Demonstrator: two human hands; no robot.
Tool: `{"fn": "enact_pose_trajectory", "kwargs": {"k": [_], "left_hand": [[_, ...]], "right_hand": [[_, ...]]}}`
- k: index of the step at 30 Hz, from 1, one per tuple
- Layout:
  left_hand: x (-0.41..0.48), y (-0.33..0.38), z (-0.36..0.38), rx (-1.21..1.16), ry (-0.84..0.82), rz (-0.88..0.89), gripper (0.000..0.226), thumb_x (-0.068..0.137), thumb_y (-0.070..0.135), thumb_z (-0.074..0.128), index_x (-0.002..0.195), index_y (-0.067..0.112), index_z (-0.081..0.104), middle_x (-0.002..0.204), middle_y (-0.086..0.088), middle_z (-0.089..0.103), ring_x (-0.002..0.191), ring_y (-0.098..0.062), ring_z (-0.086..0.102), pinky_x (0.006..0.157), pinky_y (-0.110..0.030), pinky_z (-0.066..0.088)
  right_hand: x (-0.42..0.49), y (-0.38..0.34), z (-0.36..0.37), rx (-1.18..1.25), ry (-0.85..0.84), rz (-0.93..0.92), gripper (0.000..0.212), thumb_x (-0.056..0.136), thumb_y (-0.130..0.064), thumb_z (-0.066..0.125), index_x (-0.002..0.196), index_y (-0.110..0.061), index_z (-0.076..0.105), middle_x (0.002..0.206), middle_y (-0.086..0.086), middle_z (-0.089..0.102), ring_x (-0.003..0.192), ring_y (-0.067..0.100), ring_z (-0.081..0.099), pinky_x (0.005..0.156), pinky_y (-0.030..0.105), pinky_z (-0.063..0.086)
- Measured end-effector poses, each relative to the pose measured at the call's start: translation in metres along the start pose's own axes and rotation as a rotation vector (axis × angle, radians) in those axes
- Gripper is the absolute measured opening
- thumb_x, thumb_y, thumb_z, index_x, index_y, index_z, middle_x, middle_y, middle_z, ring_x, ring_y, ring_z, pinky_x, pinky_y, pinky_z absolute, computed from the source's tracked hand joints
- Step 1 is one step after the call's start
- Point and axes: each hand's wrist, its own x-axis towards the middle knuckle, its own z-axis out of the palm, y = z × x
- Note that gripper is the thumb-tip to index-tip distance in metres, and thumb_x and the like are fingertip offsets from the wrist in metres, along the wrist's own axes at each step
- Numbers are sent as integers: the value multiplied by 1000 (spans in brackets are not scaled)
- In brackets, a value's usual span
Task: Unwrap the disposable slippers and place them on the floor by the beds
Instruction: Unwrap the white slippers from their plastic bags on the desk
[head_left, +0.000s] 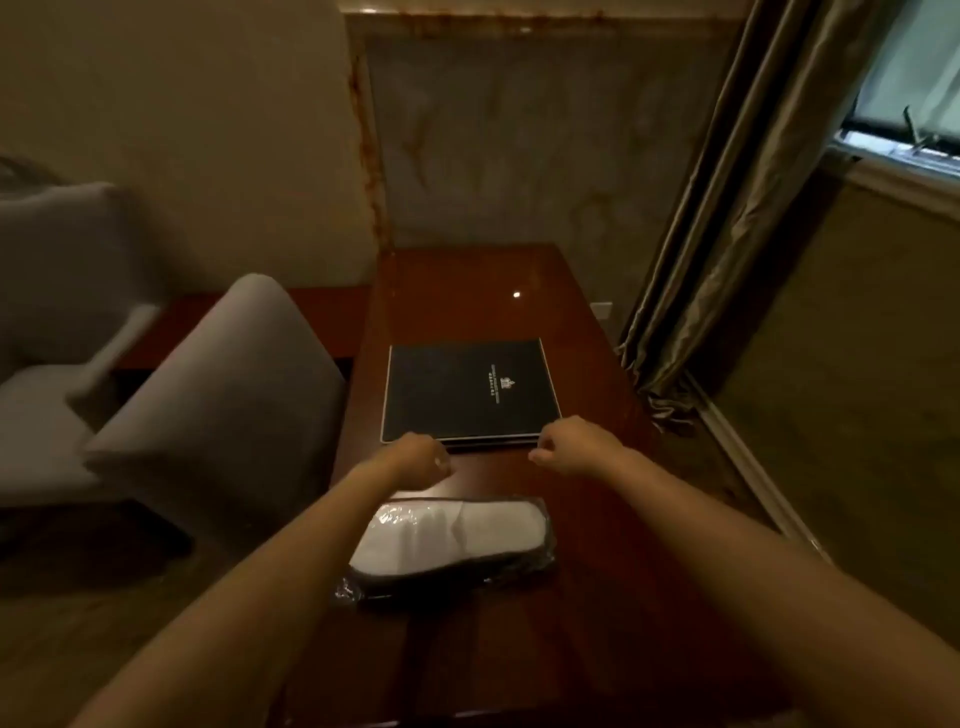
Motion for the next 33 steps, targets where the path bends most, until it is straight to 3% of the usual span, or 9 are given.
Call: {"fn": "enact_pose_trajectory", "kwargs": {"k": [4, 7, 9, 12, 17, 20, 24, 28, 33], "left_hand": [[-7, -10, 43, -11, -43, -53, 40, 92, 35, 49, 127, 17, 55, 131, -7, 59, 118, -23, 55, 100, -34, 45], [-5, -14, 71, 7, -17, -41, 48, 91, 34, 50, 136, 19, 45, 135, -7, 55, 122, -25, 50, 102, -38, 44], [-4, -14, 85, 50, 17, -41, 55, 89, 34, 51, 141, 22, 37, 142, -6, 46, 130, -26, 41, 105, -41, 40], [-2, -12, 99, 141, 68, -54, 64, 84, 41, 55, 142, 25, 32, 143, -8, 40, 132, -27, 34, 105, -45, 36], [7, -13, 113, 215, 154, -20, 74, 75, 56, 59, 137, 24, 35, 139, -9, 36, 129, -28, 30, 107, -43, 29], [12, -15, 122, 207, 125, 62, 89, 71, 65, 57, 143, 20, 28, 154, -13, 17, 143, -32, 12, 117, -49, 10], [14, -23, 139, 264, 51, 113, 94, 79, 70, 41, 150, 22, 2, 159, -12, -9, 147, -29, -12, 114, -53, -12], [16, -28, 147, 295, 47, 120, 92, 81, 71, 33, 150, 22, -4, 159, -14, -11, 146, -29, -13, 114, -53, -13], [18, -23, 143, 259, 51, 97, 102, 76, 69, 47, 150, 20, -3, 158, -11, 7, 147, -28, 1, 115, -55, -4]], "right_hand": [[-8, 2, 45, 24, -59, 30, 28, 89, -36, 53, 98, -15, 69, 95, 3, 70, 83, 16, 65, 78, 35, 56], [-12, 4, 74, 48, -6, 46, 25, 89, -33, 53, 99, -16, 68, 96, 3, 68, 85, 16, 63, 73, 31, 54], [-14, 5, 90, 33, 53, 48, 26, 89, -34, 53, 106, -16, 64, 106, 4, 63, 97, 19, 57, 78, 31, 50], [-15, 5, 105, 4, 96, 49, 35, 88, -36, 54, 119, -19, 55, 116, 4, 54, 108, 19, 47, 88, 33, 45], [-10, 6, 120, -1, 164, 69, 35, 90, -30, 51, 123, -17, 52, 118, 5, 51, 108, 19, 46, 87, 31, 45], [-9, 7, 126, 32, 226, 87, 33, 91, -28, 50, 121, -17, 54, 115, 4, 53, 106, 19, 48, 87, 31, 47], [-6, 6, 133, 50, 282, 92, 26, 92, -23, 47, 113, -13, 59, 111, 3, 55, 102, 18, 50, 84, 30, 48], [-6, 6, 140, 14, 321, 91, 21, 92, -15, 46, 106, -14, 61, 108, 2, 57, 99, 17, 50, 78, 27, 47], [-7, 7, 145, 23, 362, 116, 21, 91, -12, 47, 109, -14, 59, 108, 2, 59, 98, 17, 51, 73, 24, 44]]}}
